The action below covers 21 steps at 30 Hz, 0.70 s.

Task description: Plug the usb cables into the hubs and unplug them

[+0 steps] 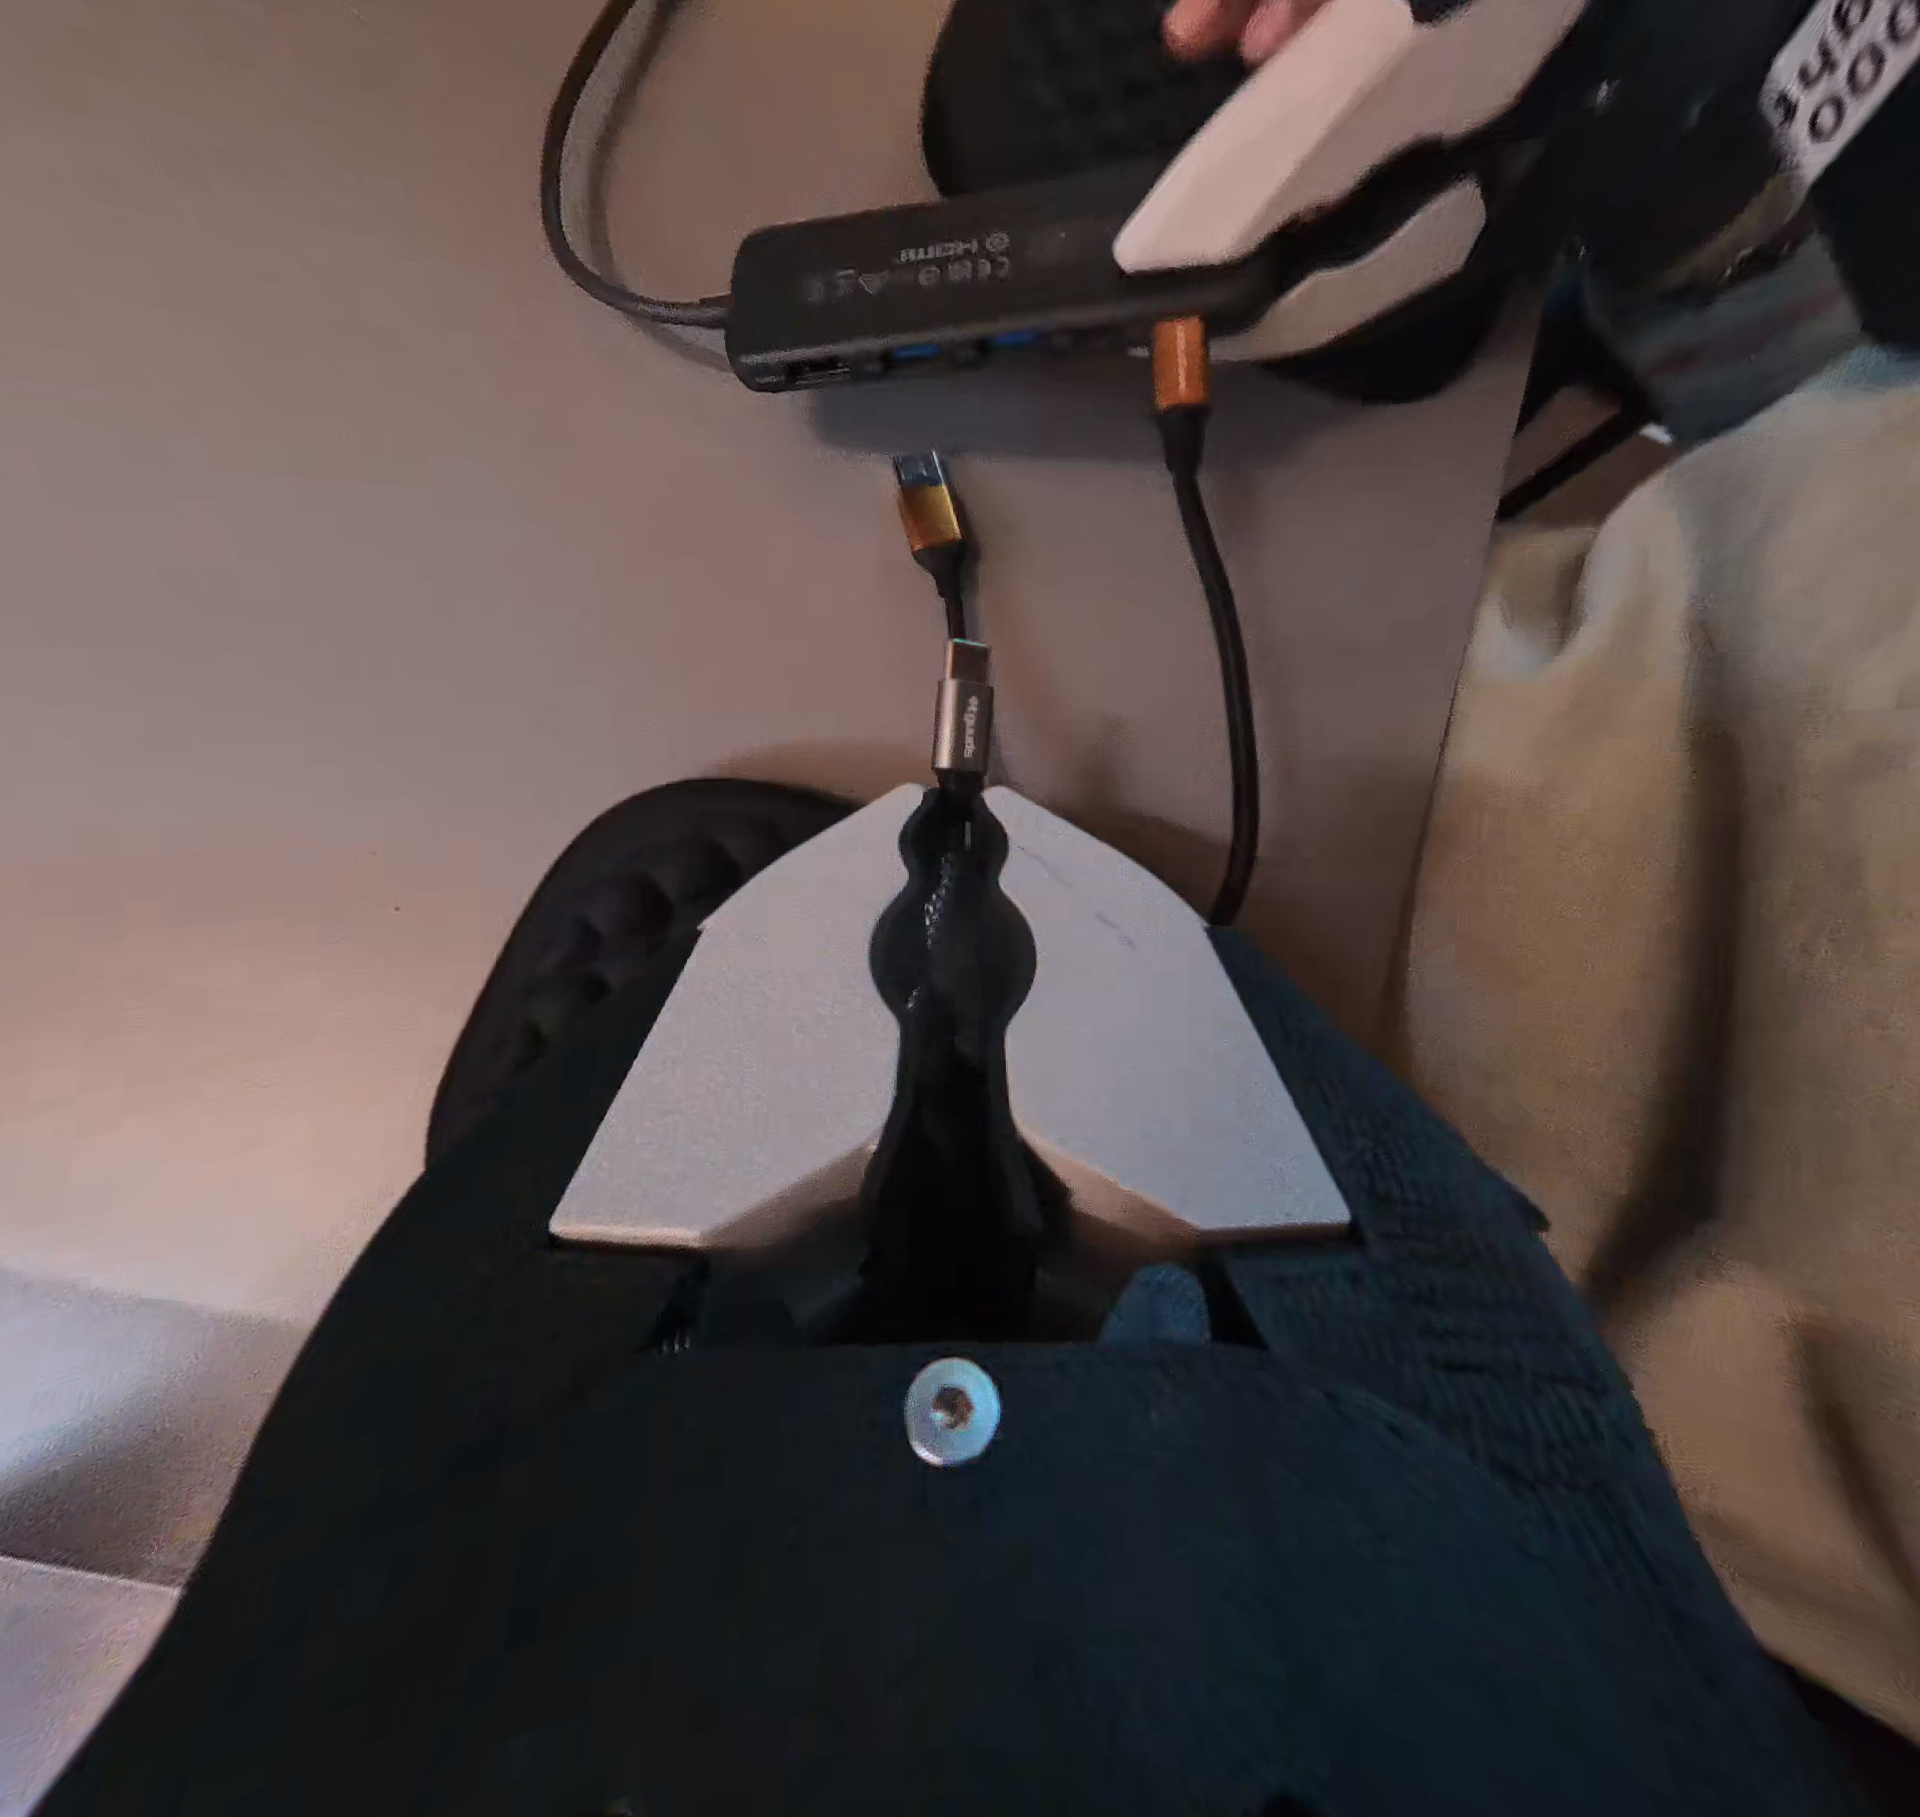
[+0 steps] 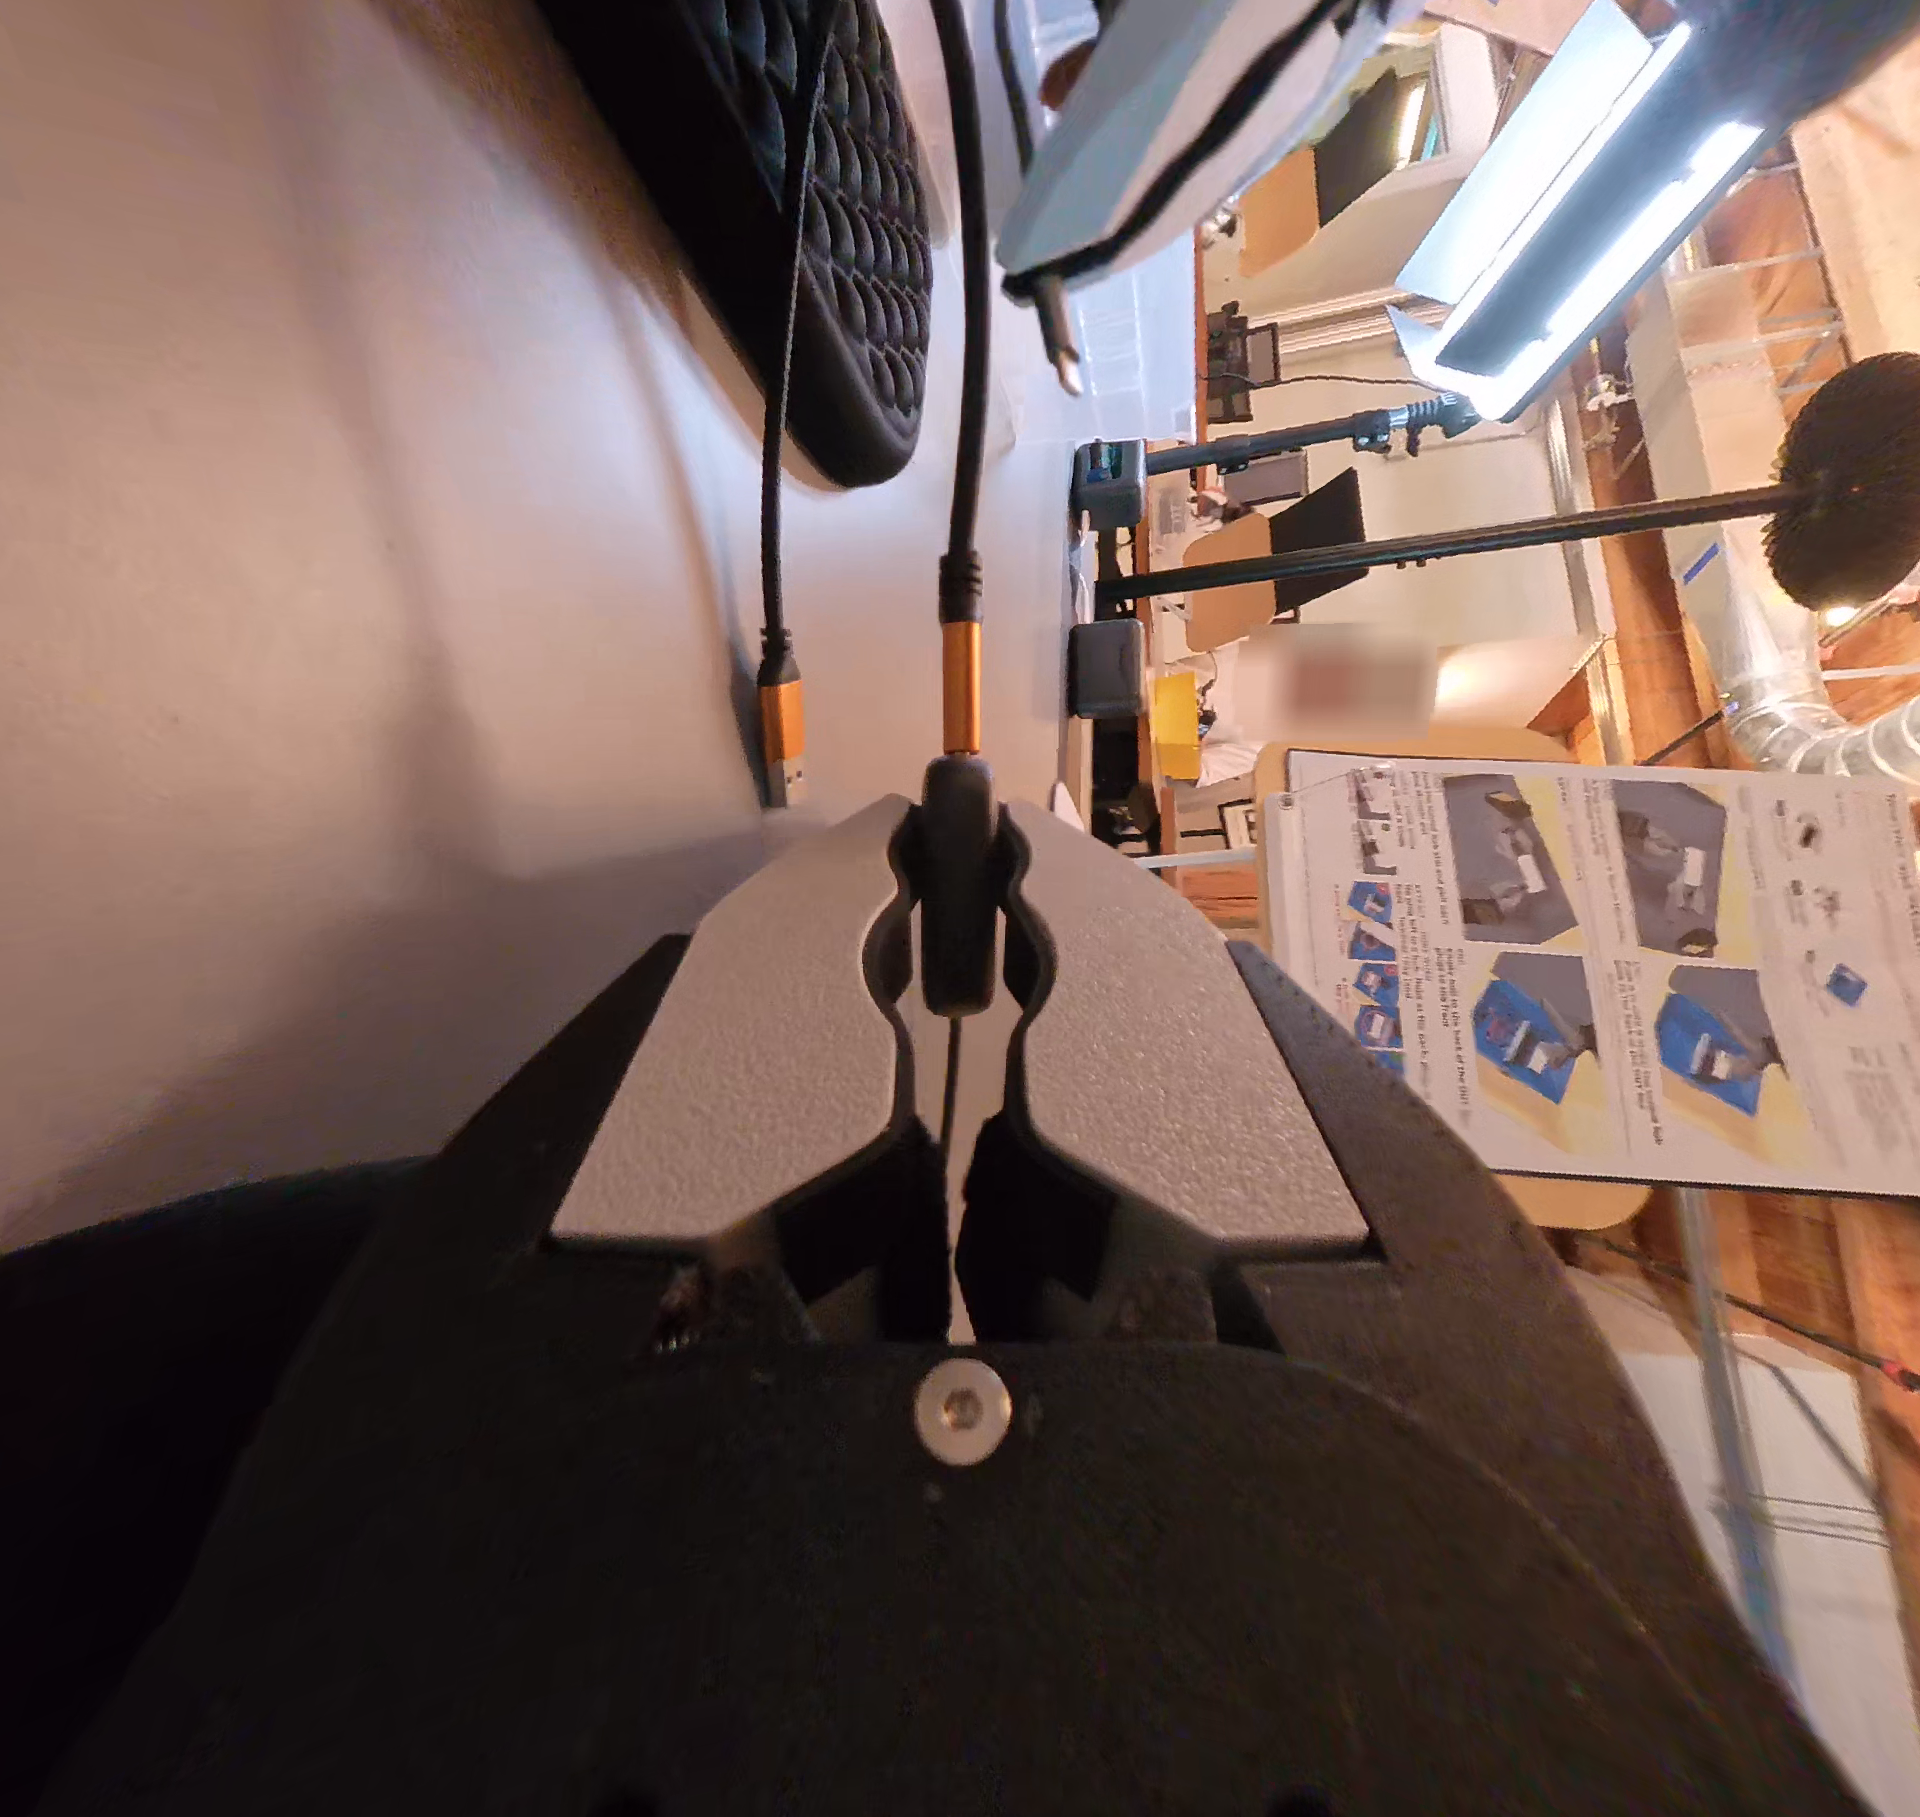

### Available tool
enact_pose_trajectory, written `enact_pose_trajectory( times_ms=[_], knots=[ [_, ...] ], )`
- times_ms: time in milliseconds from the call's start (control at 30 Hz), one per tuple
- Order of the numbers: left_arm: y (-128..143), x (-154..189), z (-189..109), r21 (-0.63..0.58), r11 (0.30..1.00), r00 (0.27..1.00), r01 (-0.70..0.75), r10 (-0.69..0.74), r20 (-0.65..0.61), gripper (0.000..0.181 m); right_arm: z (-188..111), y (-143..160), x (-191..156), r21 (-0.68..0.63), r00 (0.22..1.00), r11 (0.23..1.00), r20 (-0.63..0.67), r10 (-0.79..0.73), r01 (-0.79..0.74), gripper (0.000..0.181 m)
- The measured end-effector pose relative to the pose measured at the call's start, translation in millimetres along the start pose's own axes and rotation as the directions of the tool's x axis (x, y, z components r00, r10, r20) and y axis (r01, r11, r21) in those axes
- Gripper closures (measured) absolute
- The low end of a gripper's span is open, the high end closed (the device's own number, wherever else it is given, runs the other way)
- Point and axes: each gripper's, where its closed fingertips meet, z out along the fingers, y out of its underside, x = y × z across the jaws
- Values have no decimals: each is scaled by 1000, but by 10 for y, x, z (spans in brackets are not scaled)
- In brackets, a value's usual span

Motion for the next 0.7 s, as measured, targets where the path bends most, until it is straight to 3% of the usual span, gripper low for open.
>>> enact_pose_trajectory(
  times_ms=[267,467,700],
  knots=[
    [-343,158,338,-52,991,969,123,-132,-210,175,36,92,26,-164,951,945,-80,-297,282,169],
    [-475,187,549,-82,993,961,80,-98,-257,176,33,81,71,-181,944,941,-118,-309,285,170],
    [-438,180,655,-130,991,958,41,-76,-277,175,60,58,17,-180,931,926,-97,-353,332,169]
  ],
)
